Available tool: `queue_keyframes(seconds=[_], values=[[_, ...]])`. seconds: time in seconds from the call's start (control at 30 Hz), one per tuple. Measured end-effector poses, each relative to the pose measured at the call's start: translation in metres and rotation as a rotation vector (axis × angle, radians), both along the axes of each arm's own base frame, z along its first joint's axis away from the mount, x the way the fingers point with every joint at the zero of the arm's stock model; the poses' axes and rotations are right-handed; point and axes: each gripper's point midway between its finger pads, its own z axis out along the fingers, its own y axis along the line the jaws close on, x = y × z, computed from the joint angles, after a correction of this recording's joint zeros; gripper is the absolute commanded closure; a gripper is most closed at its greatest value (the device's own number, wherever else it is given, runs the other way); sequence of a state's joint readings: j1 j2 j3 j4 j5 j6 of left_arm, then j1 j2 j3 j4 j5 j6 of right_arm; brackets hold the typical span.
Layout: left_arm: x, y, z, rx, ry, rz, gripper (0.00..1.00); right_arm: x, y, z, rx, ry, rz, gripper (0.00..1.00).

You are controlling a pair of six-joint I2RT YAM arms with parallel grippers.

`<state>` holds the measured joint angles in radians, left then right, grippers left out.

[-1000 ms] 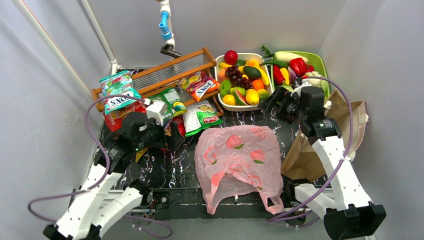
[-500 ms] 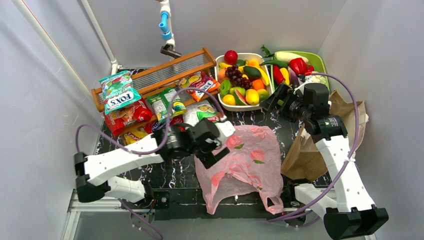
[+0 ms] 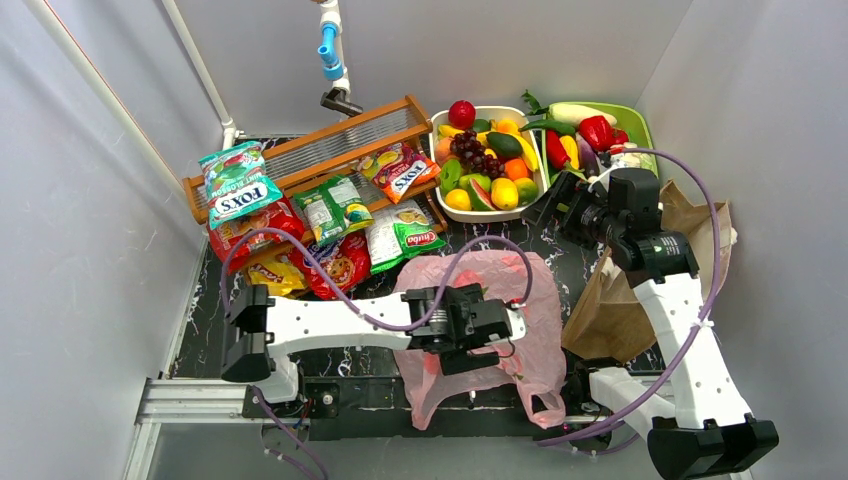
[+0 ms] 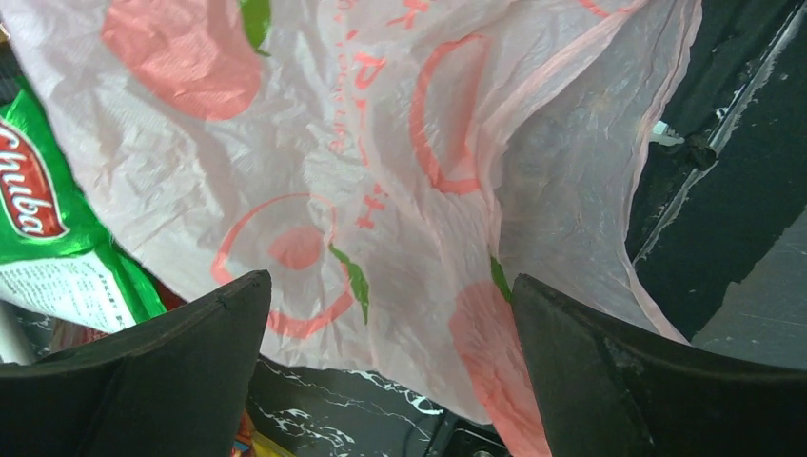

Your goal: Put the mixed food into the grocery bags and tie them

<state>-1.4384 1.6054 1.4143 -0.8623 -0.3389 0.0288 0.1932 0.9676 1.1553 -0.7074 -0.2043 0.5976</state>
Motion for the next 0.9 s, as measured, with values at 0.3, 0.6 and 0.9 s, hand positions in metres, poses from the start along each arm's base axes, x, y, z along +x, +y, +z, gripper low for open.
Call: queue_keyframes(seconds=[0.3,0.6,0.9], values=[[-0.006,-0.011,-0.018,0.074,-0.015,-0.056,0.02,-0.002,-0.002,0.003,-0.003,-0.013,-0.008,0.00],[-0.002,-0.014,-0.022,0.100,-0.053,-0.073,0.05,-0.003,-0.003,0.000,-0.011,0.000,-0.011,0.00],[0.005,-0.014,-0.033,0.138,-0.098,-0.079,0.74,-0.005,-0.005,-0.005,-0.029,0.013,-0.005,0.00]])
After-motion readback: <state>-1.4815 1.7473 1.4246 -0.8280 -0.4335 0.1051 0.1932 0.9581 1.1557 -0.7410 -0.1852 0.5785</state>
